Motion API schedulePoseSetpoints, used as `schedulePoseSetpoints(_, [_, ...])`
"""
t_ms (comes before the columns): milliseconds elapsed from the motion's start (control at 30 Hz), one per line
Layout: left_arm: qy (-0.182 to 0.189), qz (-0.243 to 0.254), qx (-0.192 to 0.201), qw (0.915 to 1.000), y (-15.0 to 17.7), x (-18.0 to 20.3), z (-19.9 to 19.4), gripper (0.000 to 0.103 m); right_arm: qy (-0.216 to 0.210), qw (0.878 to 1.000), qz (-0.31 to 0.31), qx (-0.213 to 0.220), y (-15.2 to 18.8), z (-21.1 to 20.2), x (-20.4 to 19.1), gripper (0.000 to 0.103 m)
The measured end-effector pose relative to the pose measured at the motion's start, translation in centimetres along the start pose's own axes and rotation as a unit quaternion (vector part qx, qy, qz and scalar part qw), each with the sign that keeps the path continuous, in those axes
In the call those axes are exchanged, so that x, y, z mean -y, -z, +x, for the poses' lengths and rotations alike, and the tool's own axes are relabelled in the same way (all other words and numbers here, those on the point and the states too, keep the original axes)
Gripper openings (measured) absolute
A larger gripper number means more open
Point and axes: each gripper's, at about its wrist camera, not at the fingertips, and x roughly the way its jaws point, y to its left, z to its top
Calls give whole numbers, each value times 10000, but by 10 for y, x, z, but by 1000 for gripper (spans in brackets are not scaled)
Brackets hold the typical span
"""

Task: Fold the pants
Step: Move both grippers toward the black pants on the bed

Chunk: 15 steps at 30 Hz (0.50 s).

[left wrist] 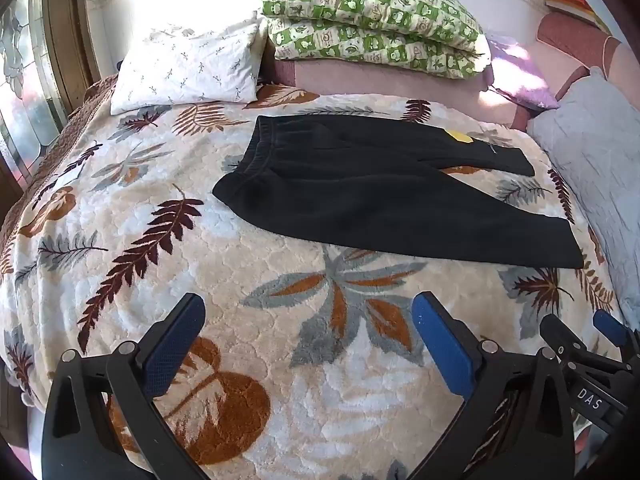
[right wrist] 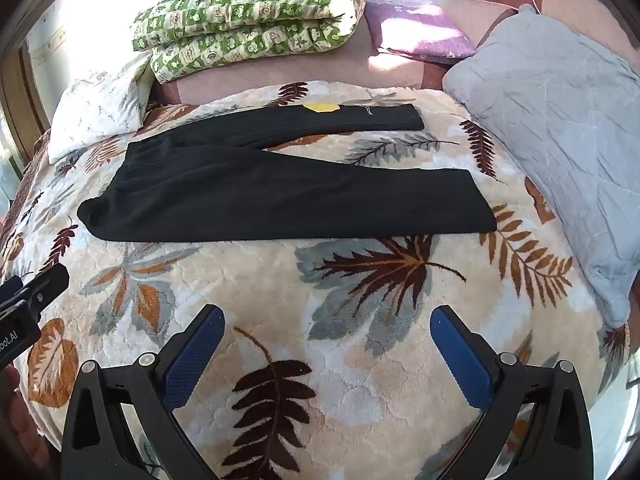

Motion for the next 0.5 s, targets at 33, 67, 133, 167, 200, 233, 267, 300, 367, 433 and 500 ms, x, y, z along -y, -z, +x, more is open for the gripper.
schedulePoseSetpoints(33, [4,7,0,10000,0,0,1,103,2,10000,0,-2,0,0,0,103])
schedulePoseSetpoints(67, [3,13,5,10000,0,1,1,103,2,10000,3,-7,0,1,1,103])
schedulePoseSetpoints(133, [1,29,2,10000,0,2,2,103,-7,10000,4,-18,-1,2,0,103])
schedulePoseSetpoints(167, [1,35,-1,10000,0,3,2,103,-12,10000,2,-20,-2,4,2,103])
schedulePoseSetpoints(200, [-7,43,-3,10000,0,3,3,103,-6,10000,5,-19,0,5,2,103])
schedulePoseSetpoints(233, [-6,52,-11,10000,0,4,4,103,-3,10000,4,-19,0,5,2,103])
schedulePoseSetpoints(267, [-4,56,-21,10000,0,5,4,103,-5,10000,4,-18,0,5,2,103])
schedulePoseSetpoints(300, [-10,56,-36,10000,0,5,6,103,-14,10000,2,-22,0,5,2,103])
schedulePoseSetpoints(367, [-2,52,-68,10000,-1,6,8,103,-1,10000,-7,-10,1,5,2,103])
schedulePoseSetpoints(433, [-9,58,-94,9999,-2,8,11,103,-13,10000,1,-20,1,4,2,103])
schedulePoseSetpoints(500, [-7,70,-115,9999,-3,10,13,103,-19,10000,4,-38,0,6,2,103])
